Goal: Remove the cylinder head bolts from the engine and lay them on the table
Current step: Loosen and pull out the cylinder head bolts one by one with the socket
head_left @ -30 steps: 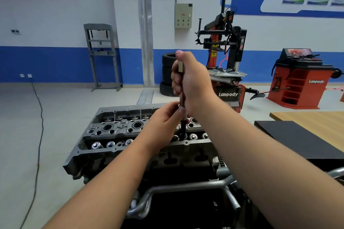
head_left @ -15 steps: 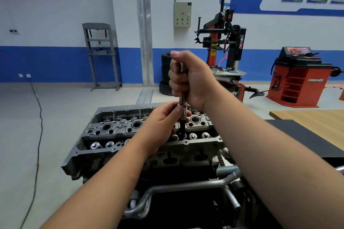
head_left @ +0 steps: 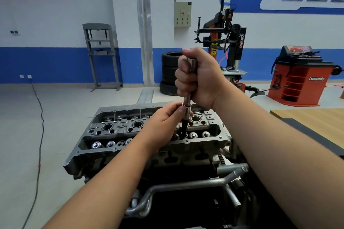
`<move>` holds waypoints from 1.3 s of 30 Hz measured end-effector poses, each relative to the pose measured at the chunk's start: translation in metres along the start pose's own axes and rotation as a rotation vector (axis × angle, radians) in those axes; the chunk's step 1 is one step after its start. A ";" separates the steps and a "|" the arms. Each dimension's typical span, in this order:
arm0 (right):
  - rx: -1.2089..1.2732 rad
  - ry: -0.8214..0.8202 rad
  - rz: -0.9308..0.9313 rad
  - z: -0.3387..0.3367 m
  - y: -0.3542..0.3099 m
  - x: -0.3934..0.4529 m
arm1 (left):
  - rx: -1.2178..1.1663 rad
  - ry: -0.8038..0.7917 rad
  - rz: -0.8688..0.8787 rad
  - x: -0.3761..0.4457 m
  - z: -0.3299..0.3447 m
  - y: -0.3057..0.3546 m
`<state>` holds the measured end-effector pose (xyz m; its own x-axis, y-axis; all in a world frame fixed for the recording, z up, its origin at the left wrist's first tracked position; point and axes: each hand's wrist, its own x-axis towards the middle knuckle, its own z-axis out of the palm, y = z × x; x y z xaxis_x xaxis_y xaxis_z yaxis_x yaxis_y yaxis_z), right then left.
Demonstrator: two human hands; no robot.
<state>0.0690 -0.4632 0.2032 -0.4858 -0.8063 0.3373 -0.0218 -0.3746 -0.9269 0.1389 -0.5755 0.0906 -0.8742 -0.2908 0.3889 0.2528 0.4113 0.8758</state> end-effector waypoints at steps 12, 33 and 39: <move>-0.185 0.429 -0.307 0.033 0.026 0.001 | 0.021 0.040 0.043 0.000 0.000 -0.001; -0.219 0.557 -0.206 0.036 0.020 0.000 | 0.018 0.123 0.011 0.002 0.004 0.004; -0.178 0.329 -0.173 0.027 0.013 0.006 | -0.029 0.039 -0.018 -0.002 0.001 0.002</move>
<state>0.0890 -0.4854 0.1974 -0.7147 -0.5384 0.4465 -0.2641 -0.3834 -0.8850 0.1410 -0.5727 0.0914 -0.8622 -0.3315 0.3830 0.2492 0.3807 0.8905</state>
